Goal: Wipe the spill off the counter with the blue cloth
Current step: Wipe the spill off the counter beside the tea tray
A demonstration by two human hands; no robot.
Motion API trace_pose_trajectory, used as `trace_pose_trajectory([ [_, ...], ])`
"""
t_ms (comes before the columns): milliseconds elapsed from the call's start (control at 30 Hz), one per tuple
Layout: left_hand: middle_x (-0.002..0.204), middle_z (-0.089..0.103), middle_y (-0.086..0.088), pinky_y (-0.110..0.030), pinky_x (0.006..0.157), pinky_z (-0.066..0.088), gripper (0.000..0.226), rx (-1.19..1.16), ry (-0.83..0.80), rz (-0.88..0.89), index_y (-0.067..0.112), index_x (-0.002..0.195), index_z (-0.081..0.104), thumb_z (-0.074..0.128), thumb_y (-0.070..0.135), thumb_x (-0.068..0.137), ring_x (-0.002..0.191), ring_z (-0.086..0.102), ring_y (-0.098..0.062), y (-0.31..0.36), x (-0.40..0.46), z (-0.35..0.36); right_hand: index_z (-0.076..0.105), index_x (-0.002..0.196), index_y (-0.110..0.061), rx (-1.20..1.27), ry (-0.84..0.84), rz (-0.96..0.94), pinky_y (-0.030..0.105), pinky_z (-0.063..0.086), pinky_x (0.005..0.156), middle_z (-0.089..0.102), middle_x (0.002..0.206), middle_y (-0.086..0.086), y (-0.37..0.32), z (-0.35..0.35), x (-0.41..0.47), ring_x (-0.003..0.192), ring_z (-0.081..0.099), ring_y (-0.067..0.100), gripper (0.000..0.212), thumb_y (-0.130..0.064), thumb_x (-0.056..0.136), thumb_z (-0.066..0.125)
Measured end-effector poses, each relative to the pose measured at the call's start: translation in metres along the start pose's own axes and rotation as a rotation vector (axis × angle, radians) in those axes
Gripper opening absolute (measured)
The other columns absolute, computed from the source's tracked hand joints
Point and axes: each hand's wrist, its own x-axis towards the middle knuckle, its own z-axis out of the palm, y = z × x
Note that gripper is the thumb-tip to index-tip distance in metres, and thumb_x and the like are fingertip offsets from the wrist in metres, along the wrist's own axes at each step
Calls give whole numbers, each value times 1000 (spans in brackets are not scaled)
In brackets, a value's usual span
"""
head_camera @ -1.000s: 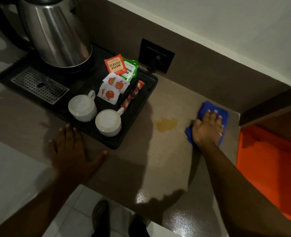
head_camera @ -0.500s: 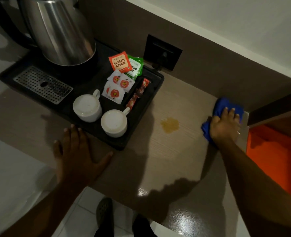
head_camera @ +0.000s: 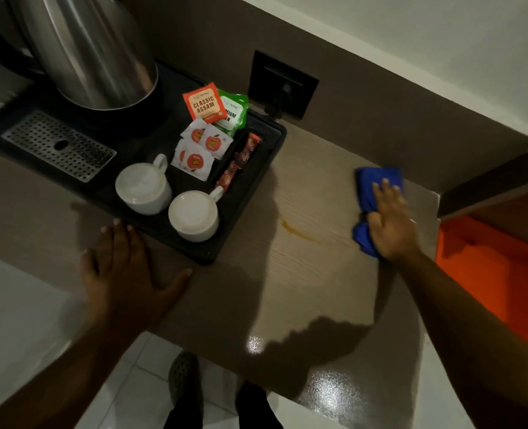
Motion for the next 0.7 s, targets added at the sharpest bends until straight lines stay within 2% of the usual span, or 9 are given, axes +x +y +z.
trace_pose_trajectory([
  [133, 162, 18, -24, -58, 118, 12, 122, -40, 35, 8, -2, 152, 21, 29, 88, 69, 151, 13, -38, 1, -3, -2, 25, 146, -4, -32, 57, 263, 48, 10, 119, 18, 156, 23, 23, 2, -56, 144, 14, 40, 67, -34, 86, 25],
  [267, 162, 16, -25, -59, 119, 9, 122, -54, 34, 10, -3, 152, 19, 31, 87, 70, 151, 11, -38, 0, -3, 2, 23, 147, -2, -9, 103, 428, 50, 11, 117, 17, 156, 23, -38, 25, -104, 144, 13, 41, 71, -32, 82, 27],
  [300, 162, 16, -25, -59, 119, 9, 122, -62, 34, 11, -3, 152, 19, 31, 87, 70, 151, 11, -38, 0, -3, 2, 23, 147, -4, -1, 98, 388, 50, 11, 116, 17, 157, 21, -58, 32, -116, 144, 13, 39, 71, -31, 82, 30],
  [367, 162, 15, -25, -60, 119, 8, 123, -84, 32, 13, -3, 152, 19, 31, 87, 70, 151, 10, -39, -1, -3, 3, 23, 148, -10, 24, 25, 176, 48, 10, 116, 17, 157, 13, -76, 40, -144, 145, 11, 34, 70, -30, 82, 37],
  [467, 163, 13, -25, -60, 119, 7, 123, -82, 30, 20, -3, 153, 16, 27, 88, 70, 151, 8, -38, -1, -4, 2, 21, 147, -17, -41, -118, -227, 57, 17, 115, 19, 156, 8, -33, 20, -160, 146, 12, 28, 72, -31, 78, 40],
  [500, 163, 13, -25, -60, 119, 6, 123, -82, 36, 23, -3, 152, 16, 27, 88, 70, 151, 8, -38, 0, -4, 1, 23, 146, -16, -65, -130, -283, 62, 20, 113, 20, 155, 11, -16, 11, -151, 145, 13, 29, 72, -31, 78, 40],
  [567, 162, 14, -25, -60, 119, 7, 123, -93, 52, 25, -4, 152, 18, 28, 88, 71, 151, 9, -39, -1, -2, 2, 26, 146, -10, -39, -77, -159, 62, 19, 113, 20, 155, 17, -2, 3, -118, 145, 13, 35, 68, -28, 82, 39],
  [633, 162, 15, -25, -60, 118, 7, 122, -106, 66, 28, -4, 152, 18, 30, 87, 71, 151, 10, -39, -1, -2, 5, 26, 147, -6, -41, 56, 171, 53, 13, 117, 18, 156, 20, -21, 10, -75, 145, 12, 39, 63, -27, 88, 38],
  [700, 162, 15, -25, -60, 118, 7, 122, -106, 71, 31, -3, 152, 19, 32, 88, 71, 151, 11, -39, -2, -1, 8, 21, 148, -6, -50, 128, 476, 51, 12, 116, 15, 158, 20, -60, 21, -38, 144, 11, 39, 63, -31, 93, 36],
])
